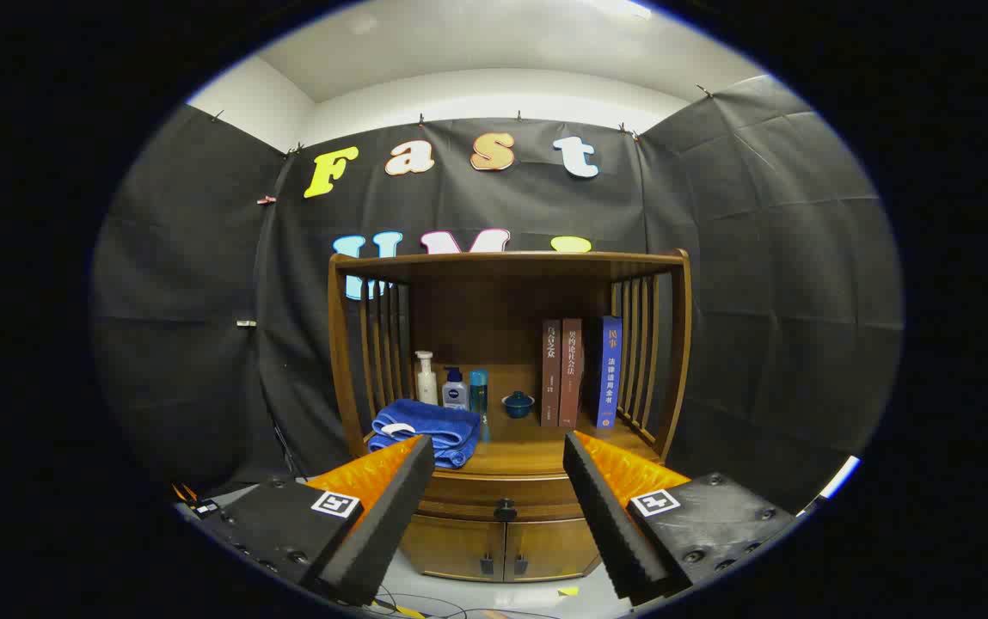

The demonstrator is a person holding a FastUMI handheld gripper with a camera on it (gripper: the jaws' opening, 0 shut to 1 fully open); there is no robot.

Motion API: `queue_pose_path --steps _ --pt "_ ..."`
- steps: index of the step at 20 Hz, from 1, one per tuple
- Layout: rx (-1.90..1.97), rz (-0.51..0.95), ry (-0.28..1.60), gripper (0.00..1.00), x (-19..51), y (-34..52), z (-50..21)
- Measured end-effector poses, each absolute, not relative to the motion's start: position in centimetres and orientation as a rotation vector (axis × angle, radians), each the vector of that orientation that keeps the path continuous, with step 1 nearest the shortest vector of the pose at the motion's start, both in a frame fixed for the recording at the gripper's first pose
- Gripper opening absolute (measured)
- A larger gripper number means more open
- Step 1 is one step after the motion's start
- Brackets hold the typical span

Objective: Pull open the drawer, take out the items inside it, and place them on the countertop above the cabinet.

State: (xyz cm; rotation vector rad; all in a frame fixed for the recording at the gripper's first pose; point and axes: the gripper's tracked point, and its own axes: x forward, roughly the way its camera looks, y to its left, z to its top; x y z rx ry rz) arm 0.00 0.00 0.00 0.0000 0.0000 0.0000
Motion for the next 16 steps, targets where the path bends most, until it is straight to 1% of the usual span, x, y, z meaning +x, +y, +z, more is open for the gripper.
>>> queue_pose_path --steps 16 --pt "-0.017 0.013 -0.014 0.99 0.46 -0.07 0.87"
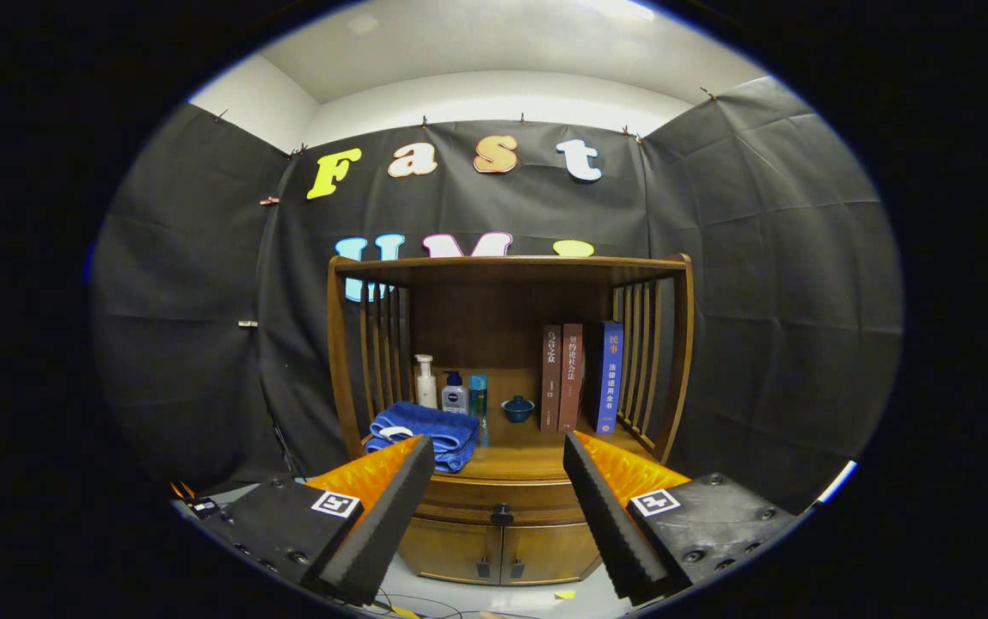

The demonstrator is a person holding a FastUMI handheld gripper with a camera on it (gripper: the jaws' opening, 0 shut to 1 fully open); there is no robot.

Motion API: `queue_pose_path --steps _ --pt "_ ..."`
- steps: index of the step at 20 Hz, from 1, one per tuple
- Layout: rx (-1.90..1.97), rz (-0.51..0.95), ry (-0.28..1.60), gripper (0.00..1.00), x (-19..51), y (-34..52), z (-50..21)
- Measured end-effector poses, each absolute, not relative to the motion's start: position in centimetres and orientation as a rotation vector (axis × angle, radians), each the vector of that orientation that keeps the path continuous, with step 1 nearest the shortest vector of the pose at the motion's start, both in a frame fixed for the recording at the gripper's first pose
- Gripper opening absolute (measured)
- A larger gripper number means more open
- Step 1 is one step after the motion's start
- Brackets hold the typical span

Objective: Pull open the drawer, take out the items inside it, and place them on the countertop above the cabinet.

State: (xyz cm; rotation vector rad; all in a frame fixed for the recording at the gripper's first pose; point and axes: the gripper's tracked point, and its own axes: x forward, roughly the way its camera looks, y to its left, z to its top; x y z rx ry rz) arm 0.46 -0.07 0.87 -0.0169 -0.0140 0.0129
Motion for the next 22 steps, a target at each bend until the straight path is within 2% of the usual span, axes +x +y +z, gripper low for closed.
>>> queue_pose_path --steps 11,22 --pt "0.017 0.015 0.014 0.99 2.5 0.0 -1.6" --pt "0.033 0.008 0.13 0.98 10.5 -0.2 -12.5"
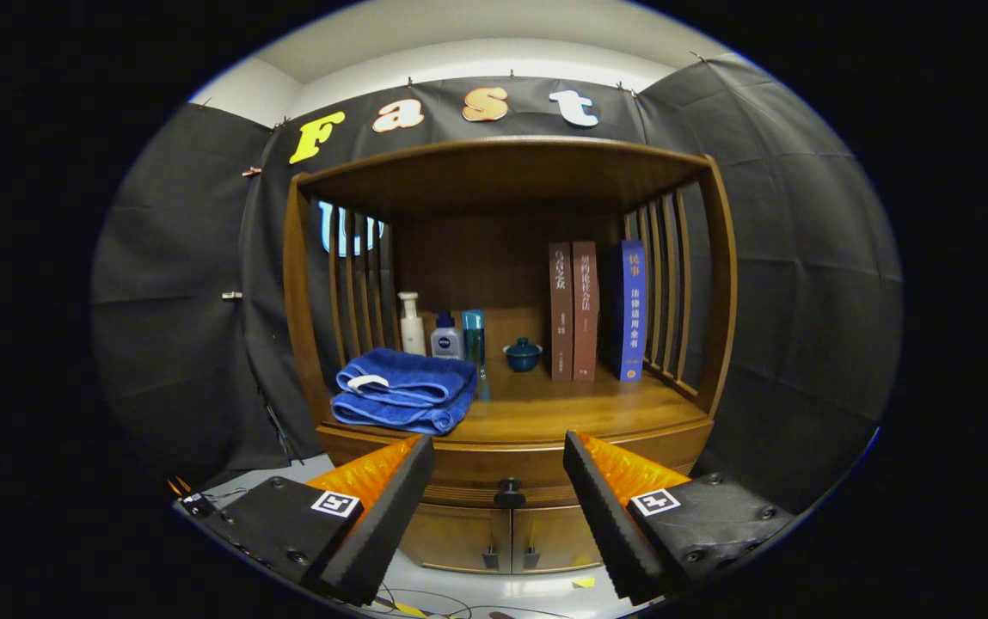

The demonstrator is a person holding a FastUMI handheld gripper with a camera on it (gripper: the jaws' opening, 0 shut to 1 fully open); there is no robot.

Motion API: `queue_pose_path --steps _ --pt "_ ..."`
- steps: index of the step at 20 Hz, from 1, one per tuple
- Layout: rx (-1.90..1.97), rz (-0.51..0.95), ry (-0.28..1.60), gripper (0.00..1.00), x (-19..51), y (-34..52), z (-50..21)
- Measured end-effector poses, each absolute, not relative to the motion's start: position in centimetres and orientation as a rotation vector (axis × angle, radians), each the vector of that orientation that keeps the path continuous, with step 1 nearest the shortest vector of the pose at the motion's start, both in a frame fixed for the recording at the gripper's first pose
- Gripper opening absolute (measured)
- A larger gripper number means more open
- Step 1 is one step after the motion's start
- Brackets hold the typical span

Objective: Pull open the drawer, take out the items inside it, and place them on the countertop above the cabinet.

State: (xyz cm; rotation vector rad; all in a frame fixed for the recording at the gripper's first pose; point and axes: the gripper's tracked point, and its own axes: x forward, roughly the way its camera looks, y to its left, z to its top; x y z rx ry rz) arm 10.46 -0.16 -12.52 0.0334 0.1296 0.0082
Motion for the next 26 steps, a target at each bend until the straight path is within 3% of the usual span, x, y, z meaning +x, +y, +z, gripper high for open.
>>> queue_pose_path --steps 11,17,21,25,26 --pt "0.034 -0.017 0.326 0.99 18.7 -2.0 -25.5" --pt "0.045 -0.008 0.42 0.84 20.8 -2.5 -29.5" --pt "-0.027 -0.018 0.442 0.51 21.4 -1.9 -30.4" --pt "-0.006 -0.04 0.44 0.41 22.1 -1.7 -30.8" --pt "-0.019 -0.04 0.445 0.31 21.4 -1.9 -30.2"
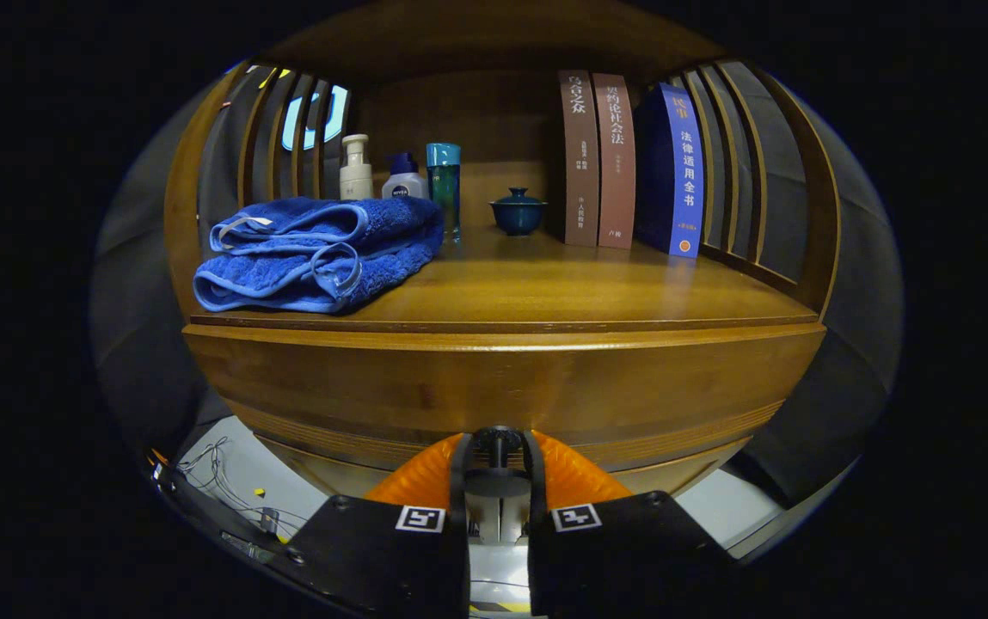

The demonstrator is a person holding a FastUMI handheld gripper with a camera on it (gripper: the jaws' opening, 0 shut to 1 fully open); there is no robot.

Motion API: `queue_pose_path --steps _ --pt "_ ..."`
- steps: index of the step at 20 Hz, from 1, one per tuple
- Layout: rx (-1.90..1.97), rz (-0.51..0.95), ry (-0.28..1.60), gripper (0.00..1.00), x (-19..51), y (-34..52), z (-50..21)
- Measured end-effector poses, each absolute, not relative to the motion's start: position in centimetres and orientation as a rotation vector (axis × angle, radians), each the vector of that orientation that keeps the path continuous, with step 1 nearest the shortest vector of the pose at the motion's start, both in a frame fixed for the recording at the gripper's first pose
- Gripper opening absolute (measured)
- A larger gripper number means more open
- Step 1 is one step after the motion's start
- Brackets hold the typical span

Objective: Pull open the drawer, take out the items inside it, and place them on the countertop above the cabinet.

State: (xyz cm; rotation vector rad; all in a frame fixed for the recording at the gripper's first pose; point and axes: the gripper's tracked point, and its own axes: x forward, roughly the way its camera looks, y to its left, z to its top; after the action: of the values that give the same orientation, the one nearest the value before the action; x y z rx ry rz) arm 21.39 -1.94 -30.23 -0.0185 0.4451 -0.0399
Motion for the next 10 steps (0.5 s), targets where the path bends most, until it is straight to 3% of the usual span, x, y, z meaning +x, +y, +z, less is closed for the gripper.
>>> queue_pose_path --steps 10 --pt "-0.027 -0.046 0.482 0.31 18.1 -1.7 -30.4"
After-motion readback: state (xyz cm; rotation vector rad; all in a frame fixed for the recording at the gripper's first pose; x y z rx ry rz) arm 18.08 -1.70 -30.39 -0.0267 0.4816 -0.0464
